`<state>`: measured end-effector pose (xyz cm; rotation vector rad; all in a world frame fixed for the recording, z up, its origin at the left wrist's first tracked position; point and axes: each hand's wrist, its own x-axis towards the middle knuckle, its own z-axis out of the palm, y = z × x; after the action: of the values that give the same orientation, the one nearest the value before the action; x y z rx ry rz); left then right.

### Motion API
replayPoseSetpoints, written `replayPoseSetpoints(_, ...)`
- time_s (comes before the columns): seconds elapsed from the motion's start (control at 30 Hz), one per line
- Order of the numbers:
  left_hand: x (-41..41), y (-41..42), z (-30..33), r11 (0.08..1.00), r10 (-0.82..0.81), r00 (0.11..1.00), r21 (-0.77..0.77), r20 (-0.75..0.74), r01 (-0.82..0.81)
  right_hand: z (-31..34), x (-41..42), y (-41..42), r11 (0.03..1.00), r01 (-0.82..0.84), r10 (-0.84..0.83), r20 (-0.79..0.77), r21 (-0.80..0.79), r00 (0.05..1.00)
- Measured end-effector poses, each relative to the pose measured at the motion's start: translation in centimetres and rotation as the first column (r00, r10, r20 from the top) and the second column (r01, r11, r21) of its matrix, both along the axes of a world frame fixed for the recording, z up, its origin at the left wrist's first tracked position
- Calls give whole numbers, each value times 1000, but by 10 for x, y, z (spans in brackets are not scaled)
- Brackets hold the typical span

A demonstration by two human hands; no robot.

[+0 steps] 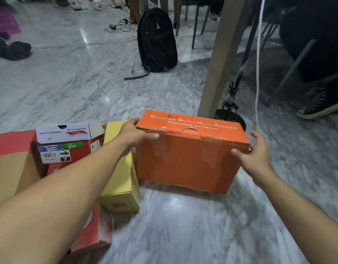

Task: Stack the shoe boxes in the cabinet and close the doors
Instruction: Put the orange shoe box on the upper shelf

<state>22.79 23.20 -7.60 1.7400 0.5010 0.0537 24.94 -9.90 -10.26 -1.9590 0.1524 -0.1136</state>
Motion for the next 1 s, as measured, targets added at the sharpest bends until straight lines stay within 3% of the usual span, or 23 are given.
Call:
replayPoseSetpoints(0.17,-13,6,36,971,48,987,-240,154,-10,44,18,6,942,222,-249,81,251,965)
replayPoseSetpoints(0.27,-25,12,58,961,24,977,-273,214,36,77,30,15,927,331,-348,74,175,935)
replayPoseSetpoints(0.37,-40,25,73,970,72,962,-243,264,-6,108,38,30,935,314,-326,50,168,944)
replayPoseSetpoints(0.47,-57,42,89,949,180,960,-294,216,-112,136,38,47,958,184,-202,60,221,978)
replayPoseSetpoints(0.63,-96,57,123,951,211,947,-276,240,-141,161,36,74,944,-126,88,134,305,987)
replayPoseSetpoints(0.77,-135,74,144,974,188,947,-176,261,-145,175,24,92,850,-437,405,166,293,899)
replayPoseSetpoints(0.9,-178,89,167,975,220,930,-78,295,-206,197,1,118,847,-522,499,193,99,845)
replayPoseSetpoints(1.0,-213,95,189,974,223,910,-42,350,-222,221,-20,133,752,-629,619,117,196,776)
